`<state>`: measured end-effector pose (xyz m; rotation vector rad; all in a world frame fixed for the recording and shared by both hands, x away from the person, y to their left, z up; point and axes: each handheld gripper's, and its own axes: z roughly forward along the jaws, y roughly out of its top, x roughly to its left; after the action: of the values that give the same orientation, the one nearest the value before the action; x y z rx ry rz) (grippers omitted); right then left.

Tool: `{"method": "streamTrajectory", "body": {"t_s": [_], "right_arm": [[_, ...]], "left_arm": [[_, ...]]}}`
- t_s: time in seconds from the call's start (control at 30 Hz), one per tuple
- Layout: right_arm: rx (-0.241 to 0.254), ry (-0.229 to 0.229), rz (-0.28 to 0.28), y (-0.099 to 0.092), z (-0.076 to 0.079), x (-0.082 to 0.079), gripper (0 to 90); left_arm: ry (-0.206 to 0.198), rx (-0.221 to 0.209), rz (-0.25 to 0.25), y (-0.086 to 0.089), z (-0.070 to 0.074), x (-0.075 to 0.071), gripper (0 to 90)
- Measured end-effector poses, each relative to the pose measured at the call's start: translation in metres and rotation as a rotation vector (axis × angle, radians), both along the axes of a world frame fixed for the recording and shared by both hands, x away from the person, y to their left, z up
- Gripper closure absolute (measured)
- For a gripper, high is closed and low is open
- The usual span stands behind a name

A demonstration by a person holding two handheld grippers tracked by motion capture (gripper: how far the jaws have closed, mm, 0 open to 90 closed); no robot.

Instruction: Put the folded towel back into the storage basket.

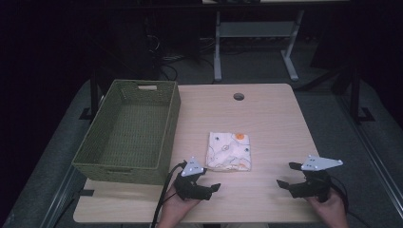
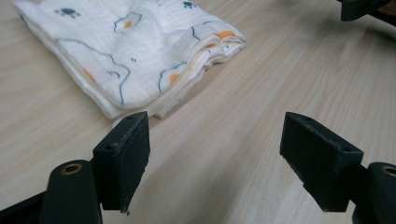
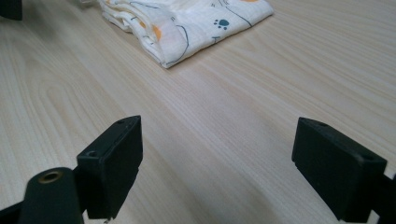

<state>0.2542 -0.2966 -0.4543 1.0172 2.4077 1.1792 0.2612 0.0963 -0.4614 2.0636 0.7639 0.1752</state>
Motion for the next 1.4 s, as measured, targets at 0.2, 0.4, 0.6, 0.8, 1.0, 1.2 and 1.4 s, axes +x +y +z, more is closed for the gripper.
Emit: {"method": "streamTrajectory", "body": {"t_s": [0.2,0.4,0.6,0.8,1.0,1.2,1.4], "right_arm": [[0.007,-0.002,0.002,0.000,0.000,0.002,16.0],[0.005,-0.004,-0.001,0.001,0.002,0.002,16.0],[0.009,0.000,-0.003,0.001,0.002,0.003,16.0],[0.007,-0.003,0.005,0.002,0.001,0.003,16.0],[0.002,-0.001,0.011,0.003,0.001,0.003,16.0],[0.004,0.002,0.011,0.004,0.001,0.003,16.0],[0.008,-0.001,0.014,0.005,0.001,0.003,16.0]], "left_arm": [[-0.013,0.057,-0.014,-0.006,0.009,0.011,24.4],[-0.026,0.124,-0.057,-0.013,0.018,0.026,27.0],[-0.040,0.165,-0.082,-0.022,0.027,0.038,26.9],[-0.050,0.233,-0.116,-0.043,0.038,0.057,27.0],[-0.033,0.290,-0.143,-0.062,0.037,0.076,27.2],[-0.017,0.327,-0.156,-0.073,0.035,0.091,28.8],[-0.013,0.369,-0.165,-0.081,0.034,0.104,29.7]]}}
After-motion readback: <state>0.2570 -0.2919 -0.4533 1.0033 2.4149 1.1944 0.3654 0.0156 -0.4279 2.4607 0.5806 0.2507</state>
